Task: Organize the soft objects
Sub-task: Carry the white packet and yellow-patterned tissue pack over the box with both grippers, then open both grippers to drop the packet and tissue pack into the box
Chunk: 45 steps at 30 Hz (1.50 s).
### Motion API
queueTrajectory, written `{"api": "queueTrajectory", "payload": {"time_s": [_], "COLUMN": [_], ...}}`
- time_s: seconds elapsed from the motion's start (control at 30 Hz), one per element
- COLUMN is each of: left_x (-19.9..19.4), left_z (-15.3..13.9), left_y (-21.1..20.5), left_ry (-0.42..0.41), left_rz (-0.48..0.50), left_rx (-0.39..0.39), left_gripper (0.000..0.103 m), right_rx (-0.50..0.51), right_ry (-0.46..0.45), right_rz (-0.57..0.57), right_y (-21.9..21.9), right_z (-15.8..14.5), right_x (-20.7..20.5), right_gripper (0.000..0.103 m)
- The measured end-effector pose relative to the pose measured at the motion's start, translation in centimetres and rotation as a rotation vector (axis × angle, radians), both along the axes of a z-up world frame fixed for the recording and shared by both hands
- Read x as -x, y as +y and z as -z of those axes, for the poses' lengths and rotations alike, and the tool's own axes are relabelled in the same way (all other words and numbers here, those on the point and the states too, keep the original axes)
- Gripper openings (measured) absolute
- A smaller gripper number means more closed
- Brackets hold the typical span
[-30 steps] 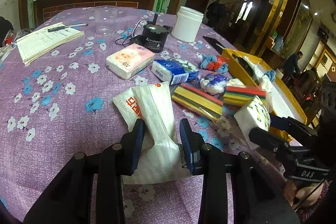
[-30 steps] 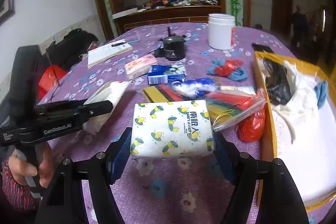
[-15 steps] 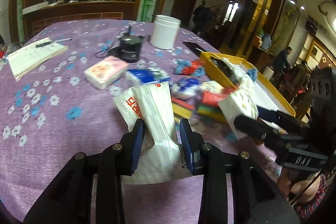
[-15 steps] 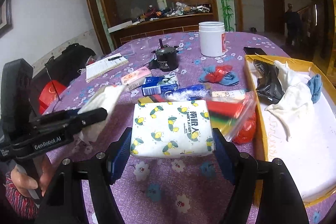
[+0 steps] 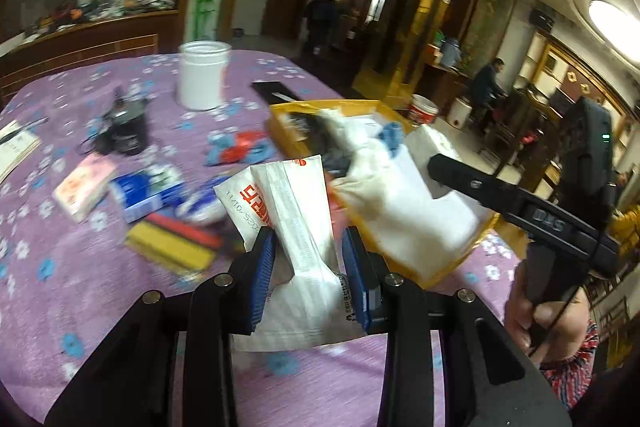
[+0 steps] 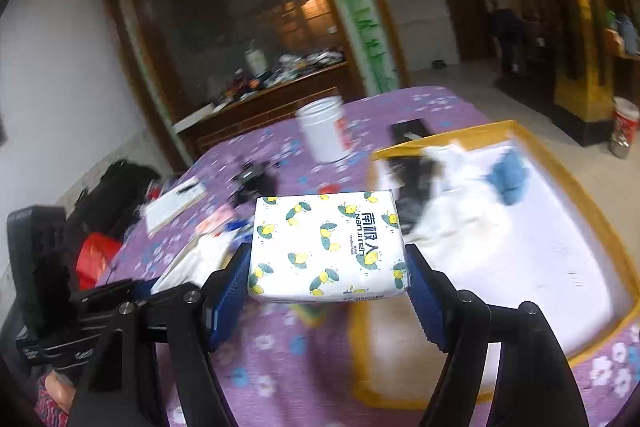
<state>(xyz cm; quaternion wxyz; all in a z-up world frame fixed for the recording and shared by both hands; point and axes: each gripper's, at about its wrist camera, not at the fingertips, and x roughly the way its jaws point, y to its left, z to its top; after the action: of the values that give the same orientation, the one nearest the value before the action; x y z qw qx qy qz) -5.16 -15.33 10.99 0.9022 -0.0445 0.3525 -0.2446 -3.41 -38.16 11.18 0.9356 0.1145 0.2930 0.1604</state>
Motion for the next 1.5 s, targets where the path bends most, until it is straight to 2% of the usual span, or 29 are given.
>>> {"api": "queueTrajectory", "payload": {"time_s": [0.23, 0.33, 0.57, 0.73, 0.9, 1.2, 1.3, 1.5], "left_x": [-1.3, -1.9, -2.4, -1.9, -0.9, -0.8, -0.9, -1.1], "left_z": [-0.7, -0.2, 1.9, 3.3, 3.5, 3.6, 3.7, 3.3], "left_y": [-6.3, -9.2, -12.6, -13.9, -14.6, -14.8, -14.9, -14.4], "left_ry": [0.030, 0.051, 0.090, 0.082, 0.034, 0.001, 0.005, 0.012], "left_rz": [0.111, 0.142, 0.171, 0.182, 0.189, 0.188, 0.190, 0.188], "left_rx": [0.023, 0.017, -0.024, -0.083, -0.132, -0.152, -0.155, -0.126], "left_gripper": [0.032, 0.032, 0.032, 0.032, 0.032, 0.033, 0.037, 0.037], "right_rx": [-0.001, -0.003, -0.011, -0.009, 0.036, 0.118, 0.110, 0.092], "right_ry": [0.034, 0.063, 0.131, 0.170, 0.176, 0.196, 0.198, 0.180], "right_rz": [0.147, 0.190, 0.263, 0.284, 0.281, 0.275, 0.273, 0.284], "right_y": [-5.5, -7.4, -10.2, -11.4, -10.8, -9.5, -9.5, -9.9], "right_z": [0.3, 0.9, 2.6, 3.8, 4.2, 4.5, 4.3, 3.8], "right_x": [-0.7, -1.0, -1.9, -2.4, -2.5, -2.9, -3.0, -2.6], "right_gripper": [0.075, 0.075, 0.075, 0.075, 0.075, 0.077, 0.078, 0.079]}}
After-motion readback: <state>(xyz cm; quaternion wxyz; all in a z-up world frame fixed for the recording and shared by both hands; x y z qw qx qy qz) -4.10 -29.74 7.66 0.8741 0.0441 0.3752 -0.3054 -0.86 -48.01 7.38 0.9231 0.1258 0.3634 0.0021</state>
